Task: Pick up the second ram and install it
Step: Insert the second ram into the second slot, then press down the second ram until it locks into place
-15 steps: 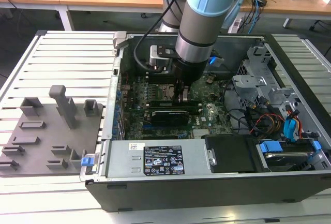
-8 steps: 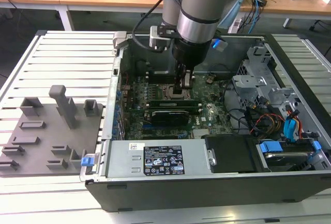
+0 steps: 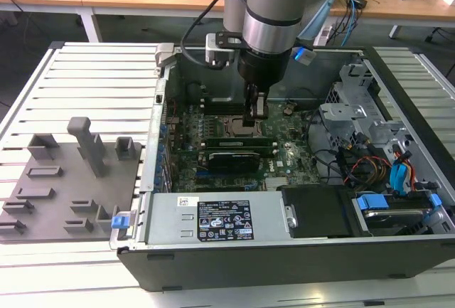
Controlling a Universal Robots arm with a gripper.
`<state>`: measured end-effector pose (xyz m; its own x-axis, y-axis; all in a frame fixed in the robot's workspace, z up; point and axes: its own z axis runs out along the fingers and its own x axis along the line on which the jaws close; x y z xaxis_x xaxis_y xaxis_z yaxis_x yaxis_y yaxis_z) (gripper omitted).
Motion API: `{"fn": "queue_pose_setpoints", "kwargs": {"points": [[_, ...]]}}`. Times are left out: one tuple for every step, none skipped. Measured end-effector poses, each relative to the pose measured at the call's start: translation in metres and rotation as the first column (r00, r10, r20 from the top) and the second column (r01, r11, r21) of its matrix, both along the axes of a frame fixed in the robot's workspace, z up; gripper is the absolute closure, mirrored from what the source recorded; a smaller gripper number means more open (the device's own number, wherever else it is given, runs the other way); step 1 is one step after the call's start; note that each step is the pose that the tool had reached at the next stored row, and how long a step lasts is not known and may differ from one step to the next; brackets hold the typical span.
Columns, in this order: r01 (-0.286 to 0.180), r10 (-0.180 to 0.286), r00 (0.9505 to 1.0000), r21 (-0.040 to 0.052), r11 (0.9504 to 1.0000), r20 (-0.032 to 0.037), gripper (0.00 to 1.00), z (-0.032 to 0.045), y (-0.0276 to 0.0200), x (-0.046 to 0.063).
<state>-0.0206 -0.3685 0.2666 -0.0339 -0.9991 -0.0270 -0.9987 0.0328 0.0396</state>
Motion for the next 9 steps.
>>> {"fn": "queue_pose_setpoints", "kwargs": {"points": [[0.0, 0.0, 1.0, 0.0001, 1.0, 0.0008, 0.89, 0.0, 0.0, 0.0], [0.0, 0.0, 1.0, 0.0, 1.0, 0.0013, 0.89, 0.0, 0.0, 0.0], [0.0, 0.0, 1.0, 0.0, 1.0, 0.0016, 0.89, 0.0, 0.0, 0.0], [0.0, 0.0, 1.0, -0.0001, 1.0, 0.0024, 0.89, 0.0, 0.0, 0.0], [0.0, 0.0, 1.0, 0.0, 1.0, 0.0029, 0.89, 0.0, 0.0, 0.0], [0.0, 0.0, 1.0, -0.0001, 1.0, 0.0034, 0.89, 0.0, 0.0, 0.0], [0.0, 0.0, 1.0, -0.0001, 1.0, 0.0039, 0.89, 0.0, 0.0, 0.0], [0.0, 0.0, 1.0, -0.0001, 1.0, 0.0044, 0.89, 0.0, 0.0, 0.0], [0.0, 0.0, 1.0, -0.0001, 1.0, 0.0047, 0.89, 0.0, 0.0, 0.0]]}}
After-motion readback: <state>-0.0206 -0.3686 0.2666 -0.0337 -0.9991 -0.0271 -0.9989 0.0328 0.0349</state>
